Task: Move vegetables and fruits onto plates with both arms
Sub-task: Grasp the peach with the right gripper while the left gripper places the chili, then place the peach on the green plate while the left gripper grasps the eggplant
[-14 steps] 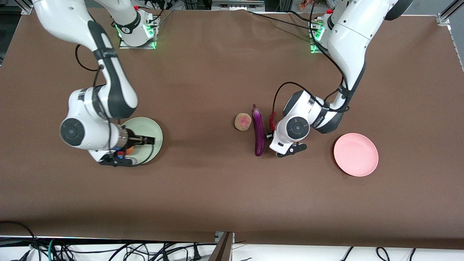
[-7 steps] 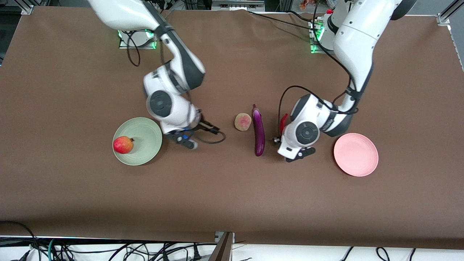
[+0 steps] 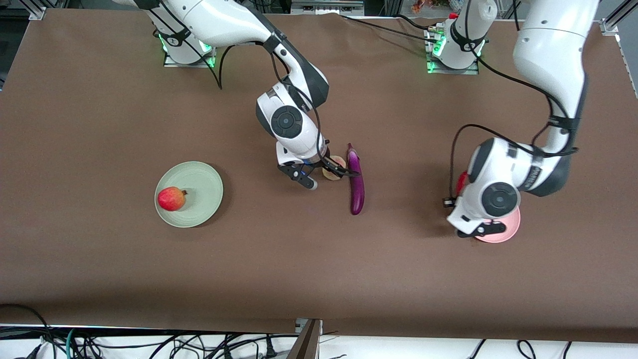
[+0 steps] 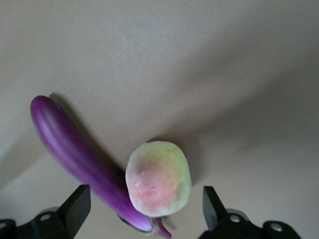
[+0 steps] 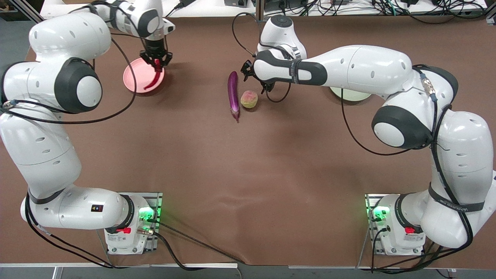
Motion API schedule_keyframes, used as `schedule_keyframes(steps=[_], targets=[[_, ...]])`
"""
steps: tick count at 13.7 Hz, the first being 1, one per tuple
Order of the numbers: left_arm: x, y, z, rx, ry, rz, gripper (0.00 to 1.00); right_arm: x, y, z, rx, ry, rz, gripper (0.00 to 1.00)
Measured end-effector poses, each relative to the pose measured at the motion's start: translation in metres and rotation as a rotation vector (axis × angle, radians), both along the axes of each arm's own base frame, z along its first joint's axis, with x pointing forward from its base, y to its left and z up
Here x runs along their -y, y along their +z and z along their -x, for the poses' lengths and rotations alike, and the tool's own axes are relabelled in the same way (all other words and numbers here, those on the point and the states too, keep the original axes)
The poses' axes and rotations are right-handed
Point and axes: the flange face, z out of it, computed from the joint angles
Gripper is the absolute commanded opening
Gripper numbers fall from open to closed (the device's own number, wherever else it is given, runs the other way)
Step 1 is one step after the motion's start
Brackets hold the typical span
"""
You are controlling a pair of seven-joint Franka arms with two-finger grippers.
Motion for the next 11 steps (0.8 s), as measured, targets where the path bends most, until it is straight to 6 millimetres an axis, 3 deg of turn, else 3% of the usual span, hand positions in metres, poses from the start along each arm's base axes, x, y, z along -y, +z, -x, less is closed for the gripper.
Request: schedule_keyframes(steps=[2, 3, 4, 5, 6, 7, 9, 11], targets=[[-0.041, -0.002, -0.006, -0.016, -0.113, 0.007, 0.27, -0.009, -0.016, 0.007, 0.018, -0.004, 0.011, 0.99], [-0.056, -0.005, -0.009, -0.005, -0.155, 0.024, 0.40, -0.014, -0.026, 0.012, 0.028, 0.000, 0.018, 0.99], [-0.067, -0.011, -0.012, 0.005, -0.186, 0.039, 0.40, -0.019, -0.036, 0.016, 0.035, 0.004, 0.019, 0.97], [-0.072, -0.018, -0.012, 0.003, -0.204, 0.049, 0.43, -0.023, -0.046, 0.021, 0.039, 0.006, 0.020, 0.89], [-0.073, -0.024, -0.012, -0.001, -0.214, 0.055, 0.77, -0.026, -0.056, 0.025, 0.042, 0.008, 0.023, 0.70], [-0.071, -0.028, -0.012, -0.004, -0.222, 0.059, 1.00, -0.028, -0.064, 0.029, 0.047, 0.011, 0.025, 0.48], [-0.066, -0.029, -0.012, -0.005, -0.230, 0.063, 1.00, -0.028, -0.068, 0.028, 0.061, 0.021, 0.030, 0.19], [-0.060, -0.027, -0.012, -0.005, -0.240, 0.070, 1.00, -0.013, -0.060, 0.014, 0.067, 0.058, 0.071, 0.14]])
